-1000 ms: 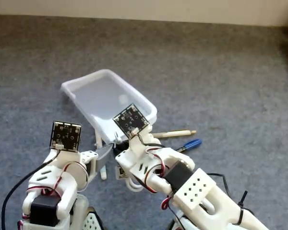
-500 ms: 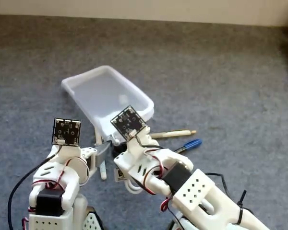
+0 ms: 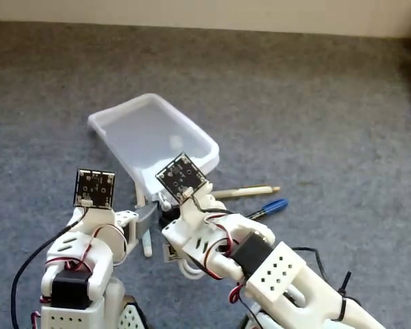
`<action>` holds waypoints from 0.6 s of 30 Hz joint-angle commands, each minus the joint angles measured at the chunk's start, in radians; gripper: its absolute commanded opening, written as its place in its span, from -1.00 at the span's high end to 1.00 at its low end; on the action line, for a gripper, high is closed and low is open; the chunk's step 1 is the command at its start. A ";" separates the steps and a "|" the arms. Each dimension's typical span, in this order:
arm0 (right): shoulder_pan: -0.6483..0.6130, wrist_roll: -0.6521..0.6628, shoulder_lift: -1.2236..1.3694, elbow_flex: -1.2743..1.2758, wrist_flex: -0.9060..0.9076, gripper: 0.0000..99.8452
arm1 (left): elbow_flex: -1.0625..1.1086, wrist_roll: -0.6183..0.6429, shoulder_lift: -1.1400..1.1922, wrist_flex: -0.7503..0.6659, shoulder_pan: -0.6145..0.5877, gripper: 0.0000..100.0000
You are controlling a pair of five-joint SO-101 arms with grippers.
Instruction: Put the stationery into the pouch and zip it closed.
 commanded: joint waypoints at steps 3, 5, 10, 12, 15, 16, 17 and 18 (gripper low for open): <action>-0.015 0.035 -0.031 -0.027 0.007 0.99 | -0.041 0.058 -0.013 -0.032 -0.016 0.36; -0.016 0.035 -0.031 -0.025 0.007 0.99 | -0.039 0.060 -0.013 -0.032 -0.018 0.36; -0.016 0.040 -0.030 -0.021 0.015 0.99 | -0.042 0.063 -0.013 -0.032 -0.018 0.36; -0.016 0.041 -0.030 0.001 0.024 0.99 | -0.045 0.063 -0.013 -0.026 -0.018 0.36; -0.016 0.041 -0.030 0.010 0.024 0.99 | -0.047 0.063 -0.013 -0.025 -0.013 0.36; -0.016 0.041 -0.030 0.012 0.024 0.99 | -0.047 0.063 -0.013 -0.025 -0.013 0.36; -0.016 0.041 -0.030 0.012 0.024 0.99 | -0.048 0.063 -0.013 -0.025 -0.013 0.36; -0.016 0.041 -0.030 0.012 0.024 0.99 | -0.048 0.063 -0.013 -0.025 -0.013 0.36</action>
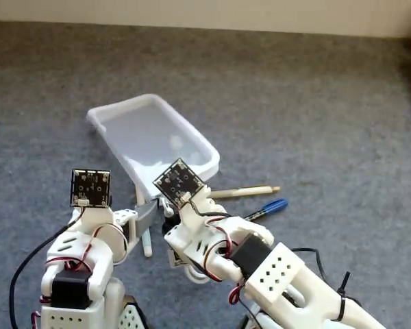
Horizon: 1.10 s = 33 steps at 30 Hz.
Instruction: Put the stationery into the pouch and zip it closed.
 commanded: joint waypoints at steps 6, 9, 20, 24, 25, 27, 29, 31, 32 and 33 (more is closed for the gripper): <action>-0.010 0.017 -0.030 -0.016 0.008 0.99 | -0.041 0.012 -0.015 -0.028 -0.018 0.36; -0.010 0.017 -0.038 -0.016 0.008 0.99 | -0.038 0.012 -0.015 -0.028 -0.021 0.37; -0.001 0.015 -0.039 -0.016 0.044 0.99 | -0.021 0.006 -0.015 -0.077 -0.073 0.87; 0.048 0.012 -0.039 -0.018 0.044 0.99 | -0.021 0.006 -0.015 -0.077 -0.076 0.95; 0.070 0.015 -0.039 -0.018 0.044 0.99 | -0.021 0.006 -0.015 -0.077 -0.085 0.96; 0.116 0.015 -0.039 -0.018 0.044 0.99 | -0.021 0.006 -0.015 -0.092 -0.111 0.98; 0.156 0.015 -0.039 -0.021 0.044 0.99 | -0.019 0.008 -0.015 -0.110 -0.142 0.99; 0.188 0.017 -0.039 -0.021 0.044 0.99 | -0.019 0.011 -0.015 -0.112 -0.160 0.99; 0.200 0.017 -0.039 -0.019 0.044 0.99 | -0.018 0.011 -0.015 -0.109 -0.163 0.99; 0.211 0.017 -0.039 -0.018 0.044 0.99 | -0.013 0.011 -0.015 -0.109 -0.165 0.99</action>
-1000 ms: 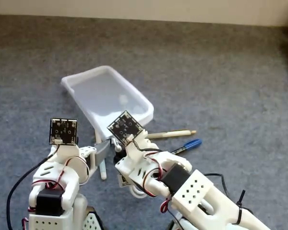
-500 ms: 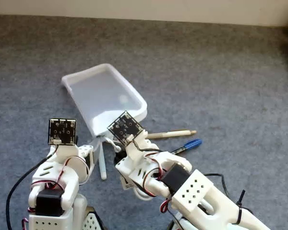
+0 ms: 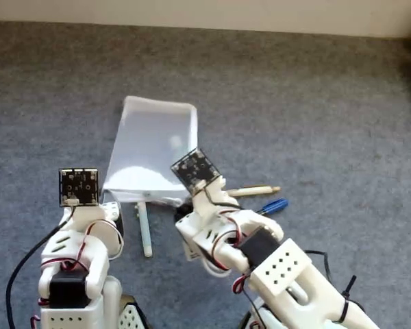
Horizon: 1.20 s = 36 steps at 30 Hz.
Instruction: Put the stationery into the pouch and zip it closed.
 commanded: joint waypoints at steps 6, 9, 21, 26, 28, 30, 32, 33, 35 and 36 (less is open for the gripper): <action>0.168 0.014 -0.039 -0.024 0.015 0.99 | -0.002 0.005 -0.015 -0.035 -0.048 0.99; 0.211 0.014 -0.039 -0.024 0.015 0.99 | -0.002 0.005 -0.015 -0.035 -0.048 0.99; 0.297 0.084 -0.039 -0.024 0.015 0.99 | -0.001 0.008 -0.015 -0.052 -0.085 0.99; 0.302 0.083 -0.039 -0.024 0.015 0.99 | 0.001 0.008 -0.015 -0.055 -0.084 0.99; 0.318 0.083 -0.039 -0.024 0.015 0.99 | 0.001 0.008 -0.015 -0.055 -0.084 0.99; 0.344 0.083 -0.039 -0.024 0.015 0.99 | 0.001 0.008 -0.015 -0.055 -0.085 0.99; 0.363 0.081 -0.039 -0.024 0.015 0.99 | 0.001 0.008 -0.015 -0.055 -0.085 0.99; 0.363 0.068 -0.039 -0.024 0.015 0.99 | 0.001 0.008 -0.015 -0.055 -0.085 0.99; 0.357 0.060 -0.039 -0.024 0.015 0.99 | 0.002 0.006 -0.015 -0.054 -0.081 0.99; 0.346 0.058 -0.041 -0.024 0.015 0.99 | 0.002 0.005 -0.015 -0.054 -0.081 0.99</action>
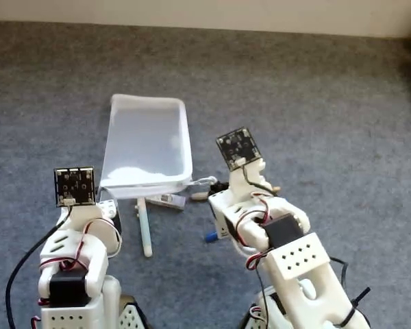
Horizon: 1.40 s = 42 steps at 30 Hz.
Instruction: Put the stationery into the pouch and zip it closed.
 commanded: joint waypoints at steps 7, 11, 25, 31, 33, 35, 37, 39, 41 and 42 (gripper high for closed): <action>-0.039 -0.012 -0.035 -0.025 0.036 0.99 | 0.012 0.009 -0.015 -0.025 -0.045 0.65; -0.097 -0.012 -0.038 -0.035 0.071 0.99 | 0.033 0.026 -0.015 -0.026 -0.045 0.48; -0.302 -0.017 -0.289 -0.134 0.242 0.99 | 0.088 -0.034 -0.015 -0.091 0.048 0.47; -0.306 -0.012 -0.323 -0.136 0.243 0.99 | 0.088 -0.035 -0.015 -0.092 0.051 0.47; -0.306 -0.011 -0.323 -0.137 0.257 0.99 | 0.088 -0.035 -0.015 -0.095 0.070 0.47; -0.308 -0.011 -0.325 -0.143 0.266 0.99 | 0.088 -0.034 -0.015 -0.097 0.068 0.47; -0.308 -0.009 -0.325 -0.170 0.297 0.99 | 0.088 -0.034 -0.015 -0.097 0.068 0.47; -0.308 0.011 -0.325 -0.202 0.335 0.99 | 0.088 -0.034 -0.015 -0.098 0.068 0.47; -0.308 0.029 -0.325 -0.234 0.375 0.99 | 0.091 -0.034 -0.015 -0.117 0.068 0.47; -0.308 0.031 -0.325 -0.246 0.387 0.99 | 0.102 -0.034 -0.015 -0.133 0.068 0.47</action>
